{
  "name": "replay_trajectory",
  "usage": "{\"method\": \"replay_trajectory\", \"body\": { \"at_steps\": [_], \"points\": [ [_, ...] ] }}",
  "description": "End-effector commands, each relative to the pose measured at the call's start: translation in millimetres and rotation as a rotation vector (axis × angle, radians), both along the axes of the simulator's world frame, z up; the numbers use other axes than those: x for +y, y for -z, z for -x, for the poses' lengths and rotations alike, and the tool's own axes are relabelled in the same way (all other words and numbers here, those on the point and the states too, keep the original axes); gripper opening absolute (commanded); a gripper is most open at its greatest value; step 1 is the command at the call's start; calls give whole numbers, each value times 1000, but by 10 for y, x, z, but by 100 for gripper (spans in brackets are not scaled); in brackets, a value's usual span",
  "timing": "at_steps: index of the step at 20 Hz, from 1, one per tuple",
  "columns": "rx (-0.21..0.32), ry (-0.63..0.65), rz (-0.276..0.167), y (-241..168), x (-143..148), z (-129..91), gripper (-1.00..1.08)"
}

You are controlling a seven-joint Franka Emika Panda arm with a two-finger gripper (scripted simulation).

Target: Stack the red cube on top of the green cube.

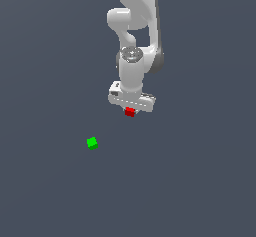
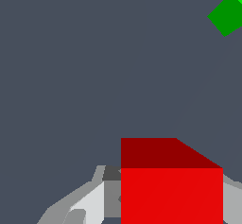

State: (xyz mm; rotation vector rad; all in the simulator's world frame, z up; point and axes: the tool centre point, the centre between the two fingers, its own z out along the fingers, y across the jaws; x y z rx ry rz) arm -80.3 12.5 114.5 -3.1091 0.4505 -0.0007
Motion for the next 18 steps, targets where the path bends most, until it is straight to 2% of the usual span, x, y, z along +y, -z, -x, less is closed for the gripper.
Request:
{"method": "replay_trajectory", "body": {
  "at_steps": [1,11,18],
  "points": [
    [1,0,0,-60,0,0,-100],
    [1,0,0,-49,-26,-25,-100],
    [1,0,0,35,-275,-184,-100]
  ]
}}
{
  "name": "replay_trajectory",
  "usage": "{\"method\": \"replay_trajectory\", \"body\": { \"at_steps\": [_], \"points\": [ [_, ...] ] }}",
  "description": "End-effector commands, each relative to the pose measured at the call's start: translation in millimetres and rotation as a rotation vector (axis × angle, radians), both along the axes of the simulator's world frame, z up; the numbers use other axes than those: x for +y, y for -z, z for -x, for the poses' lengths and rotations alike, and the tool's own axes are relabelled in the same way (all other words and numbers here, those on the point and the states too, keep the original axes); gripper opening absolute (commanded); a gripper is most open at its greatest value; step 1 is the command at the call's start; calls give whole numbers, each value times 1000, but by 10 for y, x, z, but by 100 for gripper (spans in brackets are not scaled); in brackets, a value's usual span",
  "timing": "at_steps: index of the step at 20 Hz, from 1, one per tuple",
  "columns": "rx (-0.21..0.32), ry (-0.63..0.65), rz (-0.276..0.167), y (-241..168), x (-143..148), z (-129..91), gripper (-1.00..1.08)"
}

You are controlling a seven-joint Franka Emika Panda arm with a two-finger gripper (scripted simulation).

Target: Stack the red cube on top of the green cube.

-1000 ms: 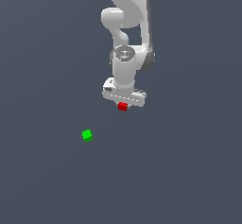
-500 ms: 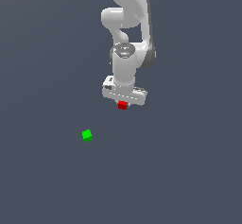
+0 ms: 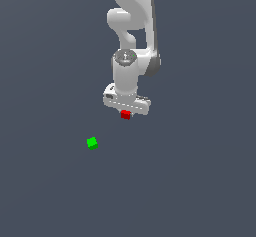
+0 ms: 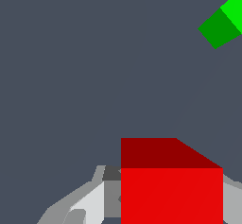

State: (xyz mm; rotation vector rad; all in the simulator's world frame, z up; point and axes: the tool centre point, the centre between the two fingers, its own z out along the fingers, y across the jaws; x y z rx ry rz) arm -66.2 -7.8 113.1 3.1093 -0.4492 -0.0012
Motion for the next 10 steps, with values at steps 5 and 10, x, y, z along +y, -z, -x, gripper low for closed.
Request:
{"method": "replay_trajectory", "body": {
  "at_steps": [5,10],
  "points": [
    [-1,1,1,121,-373,-241,-100],
    [-1,1,1,244,-739,-487,-100]
  ]
}}
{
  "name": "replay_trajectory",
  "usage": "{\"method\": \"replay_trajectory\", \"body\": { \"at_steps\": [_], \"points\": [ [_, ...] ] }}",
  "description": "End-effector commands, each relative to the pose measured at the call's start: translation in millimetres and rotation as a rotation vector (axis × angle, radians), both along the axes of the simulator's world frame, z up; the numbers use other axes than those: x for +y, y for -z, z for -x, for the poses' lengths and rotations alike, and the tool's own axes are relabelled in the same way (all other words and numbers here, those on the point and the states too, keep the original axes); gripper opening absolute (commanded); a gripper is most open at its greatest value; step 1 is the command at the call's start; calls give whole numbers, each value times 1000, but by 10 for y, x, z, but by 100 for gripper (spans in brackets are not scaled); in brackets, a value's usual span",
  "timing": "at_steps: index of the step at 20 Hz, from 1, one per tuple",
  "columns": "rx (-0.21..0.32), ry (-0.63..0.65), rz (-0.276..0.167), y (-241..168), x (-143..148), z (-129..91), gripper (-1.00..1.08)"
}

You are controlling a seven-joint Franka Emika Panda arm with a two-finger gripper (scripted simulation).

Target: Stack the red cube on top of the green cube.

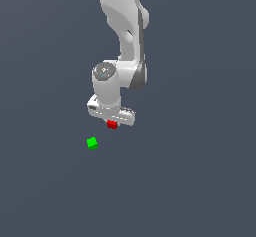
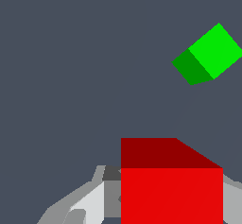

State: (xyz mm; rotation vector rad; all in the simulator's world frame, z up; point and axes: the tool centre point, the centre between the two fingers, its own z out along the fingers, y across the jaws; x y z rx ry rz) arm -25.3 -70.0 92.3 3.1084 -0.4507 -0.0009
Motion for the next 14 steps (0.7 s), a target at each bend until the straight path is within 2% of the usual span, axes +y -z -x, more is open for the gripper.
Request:
{"method": "replay_trajectory", "body": {
  "at_steps": [1,7,14],
  "points": [
    [-1,0,0,62,-192,-129,-100],
    [-1,0,0,193,-586,-406,-100],
    [-1,-1,0,284,-858,-612,-100]
  ]
}}
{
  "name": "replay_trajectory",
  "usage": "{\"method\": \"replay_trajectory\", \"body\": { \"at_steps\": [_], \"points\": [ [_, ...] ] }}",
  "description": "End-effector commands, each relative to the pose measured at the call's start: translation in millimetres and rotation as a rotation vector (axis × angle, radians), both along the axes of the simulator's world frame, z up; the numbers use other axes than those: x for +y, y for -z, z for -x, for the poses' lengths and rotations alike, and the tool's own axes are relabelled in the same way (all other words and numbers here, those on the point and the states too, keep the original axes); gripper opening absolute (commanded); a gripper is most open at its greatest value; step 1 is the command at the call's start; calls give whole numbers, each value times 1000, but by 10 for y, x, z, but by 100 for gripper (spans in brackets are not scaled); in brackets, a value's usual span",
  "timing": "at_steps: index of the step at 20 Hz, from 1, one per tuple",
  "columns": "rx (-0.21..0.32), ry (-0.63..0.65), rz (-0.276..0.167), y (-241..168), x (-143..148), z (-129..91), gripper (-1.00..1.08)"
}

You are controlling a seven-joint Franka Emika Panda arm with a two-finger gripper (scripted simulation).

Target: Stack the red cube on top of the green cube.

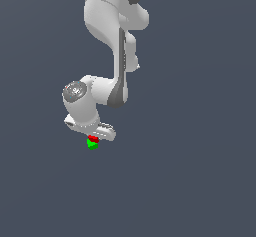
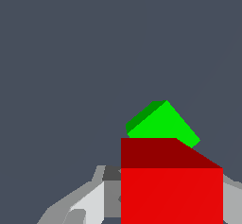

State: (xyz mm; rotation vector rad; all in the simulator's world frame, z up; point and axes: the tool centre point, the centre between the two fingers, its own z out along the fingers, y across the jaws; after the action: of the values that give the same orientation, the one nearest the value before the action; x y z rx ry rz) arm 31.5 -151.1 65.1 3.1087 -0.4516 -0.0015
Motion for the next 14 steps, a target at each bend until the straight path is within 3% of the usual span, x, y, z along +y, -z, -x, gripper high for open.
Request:
{"method": "replay_trajectory", "body": {
  "at_steps": [1,10,11,14],
  "points": [
    [-1,-1,0,20,-72,-64,-100],
    [-1,0,0,53,-177,-145,-100],
    [-1,0,0,53,-177,-145,100],
    [-1,0,0,53,-177,-145,100]
  ]
}}
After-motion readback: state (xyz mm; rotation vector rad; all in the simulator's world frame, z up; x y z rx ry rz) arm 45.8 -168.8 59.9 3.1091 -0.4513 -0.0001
